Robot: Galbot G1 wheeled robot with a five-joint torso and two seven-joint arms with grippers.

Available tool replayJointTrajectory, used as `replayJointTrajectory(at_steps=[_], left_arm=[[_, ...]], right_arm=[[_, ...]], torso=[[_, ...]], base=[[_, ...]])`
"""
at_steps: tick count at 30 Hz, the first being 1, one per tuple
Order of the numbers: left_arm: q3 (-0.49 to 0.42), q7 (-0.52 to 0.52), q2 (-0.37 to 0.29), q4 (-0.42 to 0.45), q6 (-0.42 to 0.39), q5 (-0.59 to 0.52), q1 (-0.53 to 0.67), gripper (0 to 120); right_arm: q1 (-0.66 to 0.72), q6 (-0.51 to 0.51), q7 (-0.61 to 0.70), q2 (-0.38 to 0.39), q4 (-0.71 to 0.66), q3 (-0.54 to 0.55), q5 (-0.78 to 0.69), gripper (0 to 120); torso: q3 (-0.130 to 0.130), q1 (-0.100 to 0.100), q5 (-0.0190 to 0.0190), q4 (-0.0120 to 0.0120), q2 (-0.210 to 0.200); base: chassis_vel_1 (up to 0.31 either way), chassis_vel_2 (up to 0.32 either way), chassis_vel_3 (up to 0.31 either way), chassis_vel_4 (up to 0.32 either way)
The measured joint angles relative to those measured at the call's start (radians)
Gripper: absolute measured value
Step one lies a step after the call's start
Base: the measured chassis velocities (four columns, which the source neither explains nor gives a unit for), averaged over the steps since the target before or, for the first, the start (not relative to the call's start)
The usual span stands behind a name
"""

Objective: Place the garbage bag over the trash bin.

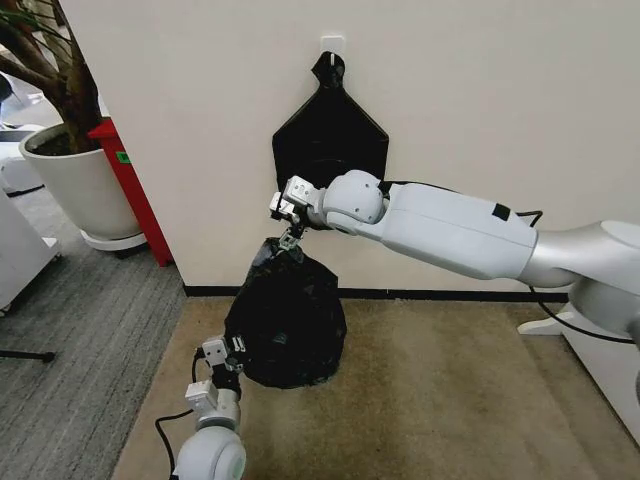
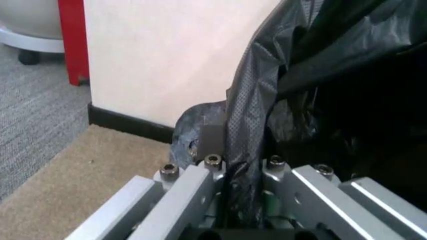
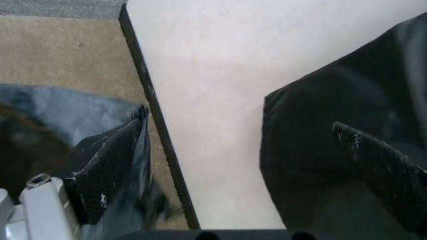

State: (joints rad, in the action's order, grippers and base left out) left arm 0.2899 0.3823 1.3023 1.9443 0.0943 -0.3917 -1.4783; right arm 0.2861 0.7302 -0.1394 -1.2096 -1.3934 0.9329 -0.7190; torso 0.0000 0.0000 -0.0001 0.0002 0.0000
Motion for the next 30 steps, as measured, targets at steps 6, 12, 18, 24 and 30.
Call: replayJointTrajectory(at_steps=[6,12,18,24,30], left_arm=[[-0.002,-0.001,0.003,0.049,0.0,0.003,-0.017,1],[0.0,-0.001,0.0,0.102,0.0,0.003,-0.034,1],[0.006,-0.001,0.007,0.162,-0.004,-0.003,-0.071,1],[0.017,0.0,0.003,0.197,-0.006,-0.013,-0.093,1],[0.014,0.001,0.01,0.151,-0.005,-0.015,-0.088,1]], right_arm=[[-0.032,0.0,-0.006,-0.019,0.048,-0.006,0.02,100],[-0.036,-0.001,-0.01,-0.02,0.076,-0.006,0.024,100],[-0.06,-0.005,-0.02,-0.007,0.095,-0.006,0.042,100],[-0.078,-0.012,-0.024,0.005,0.103,-0.017,0.059,100],[-0.094,-0.011,-0.019,0.013,0.06,-0.105,0.061,100]], torso=[[0.0,0.0,0.0001,-0.0002,0.0],[0.0,0.0,0.0001,-0.0002,0.0],[0.0,0.0,0.0002,-0.0003,0.0],[0.0,0.0,0.0002,-0.0002,0.0],[0.0,0.0,0.0001,0.0,0.0]], base=[[0.0,0.0,0.0,0.0],[0.0,0.0,0.0,0.0],[0.0,0.0,0.0,0.0],[0.0,0.0,0.0,0.0],[0.0,0.0,0.0,0.0]])
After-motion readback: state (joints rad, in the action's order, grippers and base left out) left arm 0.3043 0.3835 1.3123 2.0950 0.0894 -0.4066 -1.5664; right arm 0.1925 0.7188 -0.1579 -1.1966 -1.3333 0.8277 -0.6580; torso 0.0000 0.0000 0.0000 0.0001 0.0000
